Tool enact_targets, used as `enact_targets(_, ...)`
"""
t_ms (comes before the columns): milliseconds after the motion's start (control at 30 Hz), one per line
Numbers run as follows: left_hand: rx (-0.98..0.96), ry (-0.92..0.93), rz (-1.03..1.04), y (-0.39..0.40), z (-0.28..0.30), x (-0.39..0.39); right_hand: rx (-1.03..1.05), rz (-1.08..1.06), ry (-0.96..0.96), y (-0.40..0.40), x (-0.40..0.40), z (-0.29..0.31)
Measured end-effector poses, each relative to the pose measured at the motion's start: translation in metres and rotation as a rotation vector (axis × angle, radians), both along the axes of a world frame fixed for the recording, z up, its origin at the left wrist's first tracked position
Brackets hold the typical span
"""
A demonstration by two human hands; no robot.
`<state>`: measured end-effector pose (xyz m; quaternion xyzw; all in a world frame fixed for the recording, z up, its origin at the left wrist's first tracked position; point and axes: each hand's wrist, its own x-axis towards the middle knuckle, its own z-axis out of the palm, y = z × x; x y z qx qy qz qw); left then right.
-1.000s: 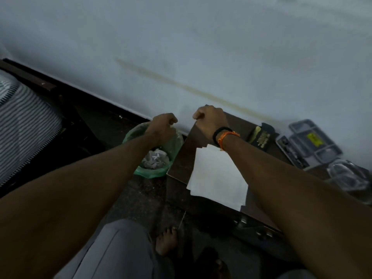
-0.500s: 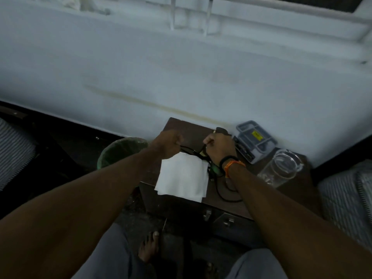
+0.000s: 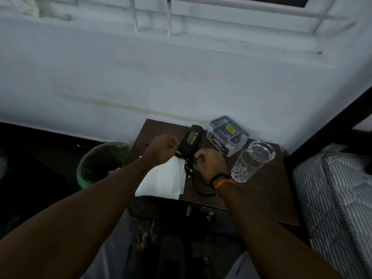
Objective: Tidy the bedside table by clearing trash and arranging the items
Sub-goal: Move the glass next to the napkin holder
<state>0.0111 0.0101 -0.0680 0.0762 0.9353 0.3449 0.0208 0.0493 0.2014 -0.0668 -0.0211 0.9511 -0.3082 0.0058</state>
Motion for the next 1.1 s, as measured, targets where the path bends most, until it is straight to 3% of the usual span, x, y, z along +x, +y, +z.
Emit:
enact_targets(167,0.058,0.060,0.108,-0.014,-0.022,0.006,-0.034,-0.076,0.004,-0.006,0.005,-0.012)
enact_targets(267,0.109,0.073,0.059,-0.011,-0.031,0.006,-0.058,-0.143,0.068,-0.004,0.009,-0.018)
enact_targets(333,0.146,0.084,0.009,0.000,-0.031,0.005,-0.067,-0.204,0.213,0.001,0.013,-0.018)
enact_targets(433,0.206,0.101,-0.064,0.029,-0.026,0.002,-0.081,-0.406,0.581,0.016,0.024,-0.003)
enact_targets(533,0.229,0.118,-0.113,0.063,-0.018,-0.003,0.080,-0.590,0.794,0.038,0.030,0.018)
enact_targets(633,0.240,0.105,-0.178,0.092,-0.012,-0.009,0.154,-0.706,0.568,0.060,0.027,0.021)
enact_targets(800,0.226,0.053,-0.225,0.114,-0.012,-0.018,-0.025,-0.648,0.200,0.080,0.024,0.007)
enact_targets(1000,0.170,0.043,-0.267,0.129,-0.012,-0.031,-0.213,-0.679,0.161,0.088,0.027,-0.014)
enact_targets(1100,0.168,0.042,-0.329,0.147,-0.006,-0.038,-0.209,-0.689,0.135,0.094,0.027,-0.020)
